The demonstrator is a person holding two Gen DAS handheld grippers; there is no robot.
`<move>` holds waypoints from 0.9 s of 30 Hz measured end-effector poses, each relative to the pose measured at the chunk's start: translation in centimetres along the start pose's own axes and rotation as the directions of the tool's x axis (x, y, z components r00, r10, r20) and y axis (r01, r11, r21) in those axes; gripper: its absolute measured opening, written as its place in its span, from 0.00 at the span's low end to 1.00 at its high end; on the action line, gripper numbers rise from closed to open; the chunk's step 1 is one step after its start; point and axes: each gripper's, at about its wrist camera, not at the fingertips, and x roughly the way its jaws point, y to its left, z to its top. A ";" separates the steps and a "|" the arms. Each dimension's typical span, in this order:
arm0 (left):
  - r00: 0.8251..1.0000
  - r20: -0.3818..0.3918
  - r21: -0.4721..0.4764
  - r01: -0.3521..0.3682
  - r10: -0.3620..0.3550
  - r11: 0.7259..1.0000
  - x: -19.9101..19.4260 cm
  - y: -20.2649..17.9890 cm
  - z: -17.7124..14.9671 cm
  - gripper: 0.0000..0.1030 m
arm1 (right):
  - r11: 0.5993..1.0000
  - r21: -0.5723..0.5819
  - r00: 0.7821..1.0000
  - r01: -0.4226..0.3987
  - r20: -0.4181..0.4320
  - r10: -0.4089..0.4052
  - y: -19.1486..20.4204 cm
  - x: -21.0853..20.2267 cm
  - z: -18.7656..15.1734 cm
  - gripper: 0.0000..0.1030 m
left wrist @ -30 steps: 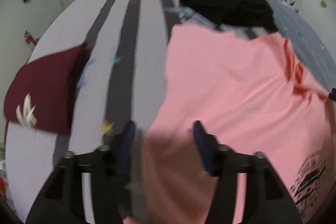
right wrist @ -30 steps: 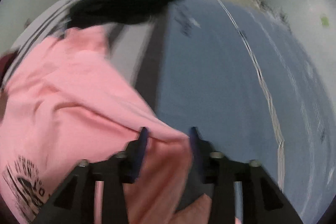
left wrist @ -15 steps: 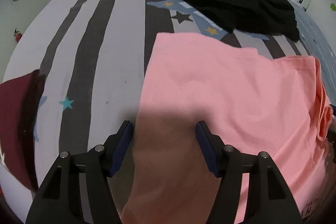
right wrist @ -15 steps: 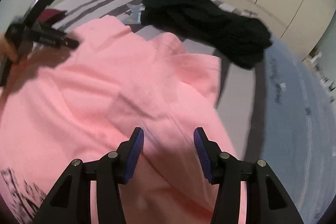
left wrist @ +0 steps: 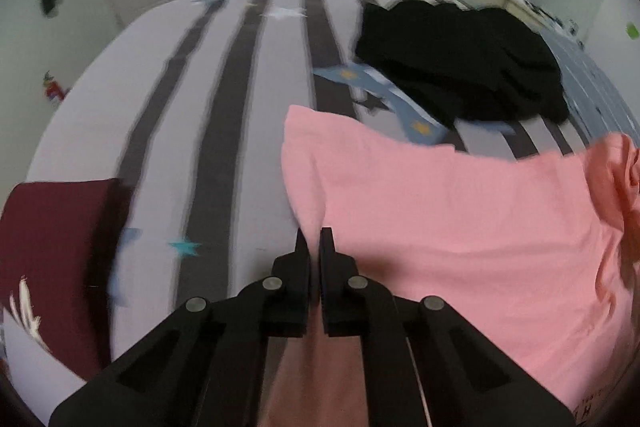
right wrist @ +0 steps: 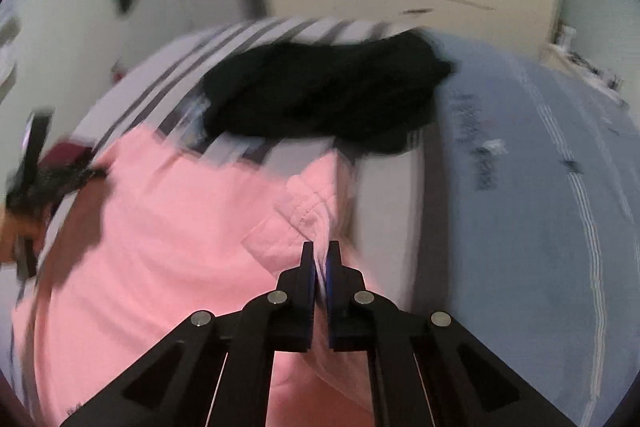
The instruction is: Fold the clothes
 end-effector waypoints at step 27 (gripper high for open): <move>0.995 -0.087 -0.089 -0.050 0.042 0.995 5.0 4.7 2.5 0.12 | 0.940 0.159 0.933 0.303 -0.248 -0.259 -12.9 10.1 0.8 0.03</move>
